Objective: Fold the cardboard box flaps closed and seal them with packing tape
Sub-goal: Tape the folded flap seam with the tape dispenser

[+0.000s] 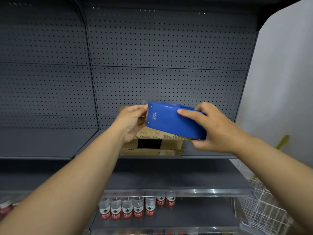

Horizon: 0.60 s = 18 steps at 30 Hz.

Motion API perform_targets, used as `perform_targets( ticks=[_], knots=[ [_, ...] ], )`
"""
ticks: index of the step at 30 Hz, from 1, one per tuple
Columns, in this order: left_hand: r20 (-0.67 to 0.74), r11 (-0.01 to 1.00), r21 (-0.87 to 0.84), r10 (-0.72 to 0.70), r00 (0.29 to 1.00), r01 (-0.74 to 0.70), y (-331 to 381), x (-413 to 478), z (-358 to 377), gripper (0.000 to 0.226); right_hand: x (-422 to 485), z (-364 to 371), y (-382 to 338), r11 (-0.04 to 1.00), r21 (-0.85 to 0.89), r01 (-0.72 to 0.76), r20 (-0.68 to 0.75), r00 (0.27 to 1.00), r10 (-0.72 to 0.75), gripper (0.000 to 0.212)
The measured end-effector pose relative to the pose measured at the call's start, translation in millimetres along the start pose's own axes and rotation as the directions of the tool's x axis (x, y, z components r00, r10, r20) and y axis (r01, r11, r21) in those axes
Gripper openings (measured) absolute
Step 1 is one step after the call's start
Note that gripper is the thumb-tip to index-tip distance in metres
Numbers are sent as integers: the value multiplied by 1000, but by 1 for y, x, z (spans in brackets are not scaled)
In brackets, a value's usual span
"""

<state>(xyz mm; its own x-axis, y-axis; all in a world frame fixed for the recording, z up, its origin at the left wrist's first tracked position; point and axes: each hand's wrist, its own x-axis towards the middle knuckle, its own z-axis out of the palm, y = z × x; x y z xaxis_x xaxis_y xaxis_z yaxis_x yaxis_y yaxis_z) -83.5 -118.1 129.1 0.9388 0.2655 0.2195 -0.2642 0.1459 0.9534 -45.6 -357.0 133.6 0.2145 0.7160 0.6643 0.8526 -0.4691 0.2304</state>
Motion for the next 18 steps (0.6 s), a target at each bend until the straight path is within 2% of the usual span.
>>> perform_targets(
  ticks=[5, 8, 13, 18],
  knots=[
    [-29, 997, -76, -1, 1000, -1, -4, -10, 9, 15, -9, -5, -7, 997, 58, -47, 43, 998, 44, 79],
    [-82, 1000, -18, 4, 997, -5, -10, -13, 8, 17, -12, -4, -9, 993, 75, -87, 80, 994, 81, 90],
    [-181, 999, -1, 43, 982, -44, -23, -16, 5, 19, -19, 1, -12, 995, 38, -88, 73, 994, 85, 86],
    [-115, 997, 1, 81, 990, -81, -26, -17, -9, 19, -27, 0, -9, 986, 38, -161, 130, 979, 155, 89]
  ],
)
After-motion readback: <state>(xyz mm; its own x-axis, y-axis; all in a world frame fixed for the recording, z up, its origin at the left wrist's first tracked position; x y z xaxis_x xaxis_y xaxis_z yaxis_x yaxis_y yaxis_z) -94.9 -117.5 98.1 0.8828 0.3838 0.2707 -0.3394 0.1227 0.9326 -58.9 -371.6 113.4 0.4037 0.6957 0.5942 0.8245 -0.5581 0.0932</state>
